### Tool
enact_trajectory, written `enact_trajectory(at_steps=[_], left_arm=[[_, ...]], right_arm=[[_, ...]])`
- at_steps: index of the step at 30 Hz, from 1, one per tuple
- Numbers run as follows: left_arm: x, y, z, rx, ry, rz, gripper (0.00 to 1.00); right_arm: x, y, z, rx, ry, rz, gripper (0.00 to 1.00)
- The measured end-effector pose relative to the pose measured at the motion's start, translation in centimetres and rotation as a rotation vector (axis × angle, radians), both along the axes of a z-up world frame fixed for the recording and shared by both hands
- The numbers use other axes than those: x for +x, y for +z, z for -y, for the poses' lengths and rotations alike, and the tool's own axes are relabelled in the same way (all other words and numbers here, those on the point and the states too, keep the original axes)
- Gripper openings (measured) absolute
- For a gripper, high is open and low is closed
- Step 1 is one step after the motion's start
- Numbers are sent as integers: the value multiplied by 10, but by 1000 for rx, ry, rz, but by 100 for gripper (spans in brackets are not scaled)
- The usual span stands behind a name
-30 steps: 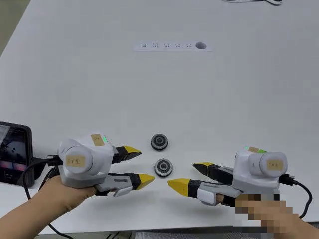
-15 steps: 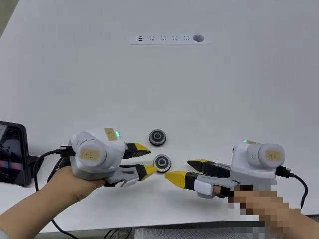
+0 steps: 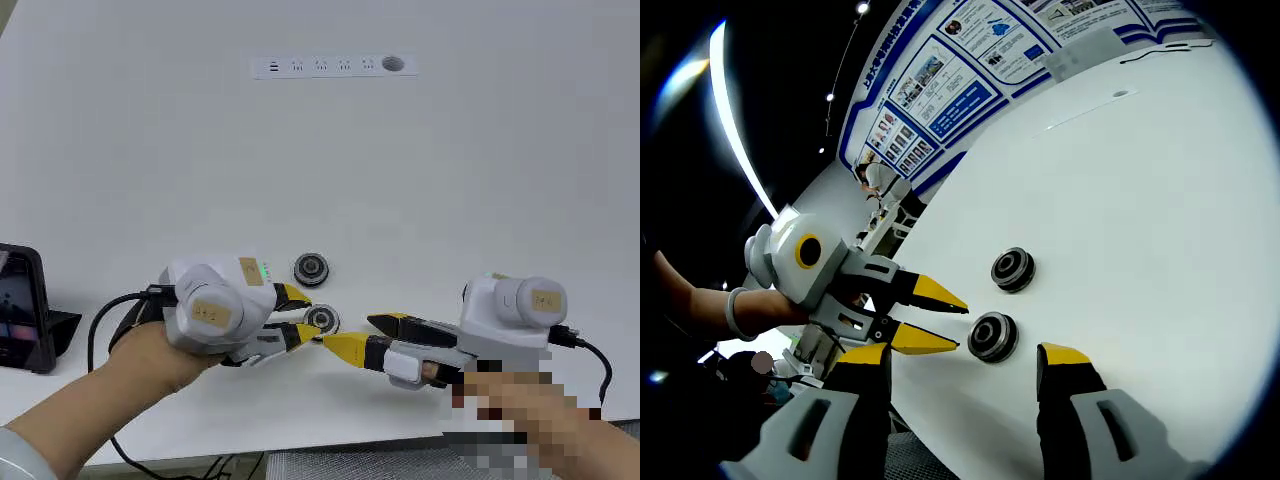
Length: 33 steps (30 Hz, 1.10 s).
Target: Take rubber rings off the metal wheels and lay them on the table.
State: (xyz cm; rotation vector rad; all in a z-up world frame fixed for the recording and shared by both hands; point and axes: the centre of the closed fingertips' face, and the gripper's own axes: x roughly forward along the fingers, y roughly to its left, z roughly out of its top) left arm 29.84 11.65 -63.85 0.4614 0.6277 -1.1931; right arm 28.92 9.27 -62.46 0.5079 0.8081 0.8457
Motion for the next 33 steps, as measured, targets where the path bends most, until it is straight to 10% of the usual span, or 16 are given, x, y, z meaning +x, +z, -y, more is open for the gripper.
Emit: enact_trajectory(at_steps=[15, 33], left_arm=[[6, -10, 6, 56, -39, 30, 16], [7, -16, 8, 30, -10, -24, 16]], right_arm=[[-1, -2, 0, 16, -11, -10, 59], [1, -2, -1, 22, -9, -15, 58]])
